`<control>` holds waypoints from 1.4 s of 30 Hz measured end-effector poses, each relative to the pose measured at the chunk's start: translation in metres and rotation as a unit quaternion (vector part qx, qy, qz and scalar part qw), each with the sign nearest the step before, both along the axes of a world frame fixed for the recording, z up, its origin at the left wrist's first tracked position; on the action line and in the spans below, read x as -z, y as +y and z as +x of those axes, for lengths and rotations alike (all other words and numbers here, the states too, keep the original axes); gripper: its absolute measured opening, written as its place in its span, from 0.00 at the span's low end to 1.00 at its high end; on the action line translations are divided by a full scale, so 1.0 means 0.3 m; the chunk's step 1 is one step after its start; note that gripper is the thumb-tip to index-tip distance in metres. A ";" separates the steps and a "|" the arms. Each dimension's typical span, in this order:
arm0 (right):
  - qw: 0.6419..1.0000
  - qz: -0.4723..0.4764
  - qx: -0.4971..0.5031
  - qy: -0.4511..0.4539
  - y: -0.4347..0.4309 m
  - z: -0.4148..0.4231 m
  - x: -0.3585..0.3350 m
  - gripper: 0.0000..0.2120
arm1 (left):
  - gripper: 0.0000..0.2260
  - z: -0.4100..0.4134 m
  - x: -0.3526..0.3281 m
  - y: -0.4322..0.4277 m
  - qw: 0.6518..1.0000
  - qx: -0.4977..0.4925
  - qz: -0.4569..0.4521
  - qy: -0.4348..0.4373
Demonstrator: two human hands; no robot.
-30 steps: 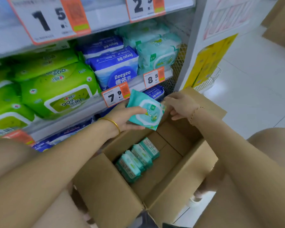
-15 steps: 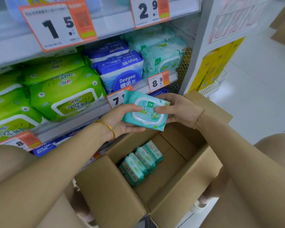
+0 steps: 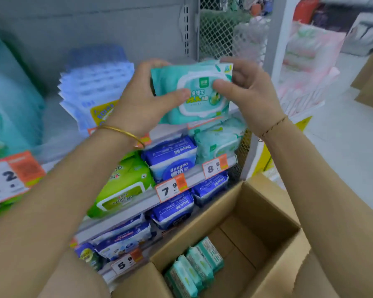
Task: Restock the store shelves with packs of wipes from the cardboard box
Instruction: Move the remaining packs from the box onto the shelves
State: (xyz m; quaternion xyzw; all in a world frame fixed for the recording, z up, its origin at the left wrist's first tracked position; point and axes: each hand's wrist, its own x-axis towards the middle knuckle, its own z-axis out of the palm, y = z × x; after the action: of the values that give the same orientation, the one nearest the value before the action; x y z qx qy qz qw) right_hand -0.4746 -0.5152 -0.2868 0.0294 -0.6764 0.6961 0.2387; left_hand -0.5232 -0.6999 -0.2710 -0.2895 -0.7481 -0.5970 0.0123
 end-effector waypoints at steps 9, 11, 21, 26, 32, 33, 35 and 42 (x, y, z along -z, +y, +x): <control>0.995 0.067 0.057 0.040 0.057 -0.301 -0.180 0.26 | 0.25 -0.311 -0.202 0.140 0.970 -0.122 -0.097 0.187; 0.993 0.093 0.064 0.033 0.065 -0.349 -0.164 0.25 | 0.24 -0.352 -0.191 0.160 0.961 -0.154 -0.130 0.190; 0.969 0.202 0.069 -0.127 0.120 -0.436 -0.042 0.22 | 0.16 -0.419 -0.105 0.186 0.926 -0.121 -0.349 0.079; 0.958 0.224 0.108 -0.140 0.102 -0.436 -0.048 0.18 | 0.17 -0.404 -0.119 0.188 0.891 -0.103 -0.439 0.063; 0.943 0.264 0.177 -0.098 0.087 -0.375 -0.054 0.17 | 0.16 -0.319 -0.134 0.179 0.884 -0.156 -0.418 0.141; 0.940 0.265 0.203 -0.070 0.083 -0.342 -0.053 0.16 | 0.16 -0.274 -0.130 0.171 0.892 -0.162 -0.379 0.184; 0.937 0.240 0.254 0.004 0.064 -0.245 -0.029 0.16 | 0.15 -0.155 -0.087 0.141 0.908 -0.154 -0.269 0.283; 0.941 0.187 0.278 -0.054 -0.072 0.103 0.469 0.09 | 0.15 0.188 0.432 0.024 0.921 0.057 -0.329 0.202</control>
State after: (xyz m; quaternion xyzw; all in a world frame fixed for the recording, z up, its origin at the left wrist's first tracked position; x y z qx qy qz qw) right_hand -0.4436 -0.5368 -0.4275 -0.1533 -0.7873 0.4637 0.3764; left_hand -0.4667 -0.6927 -0.4005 -0.4334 -0.8664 -0.2457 0.0331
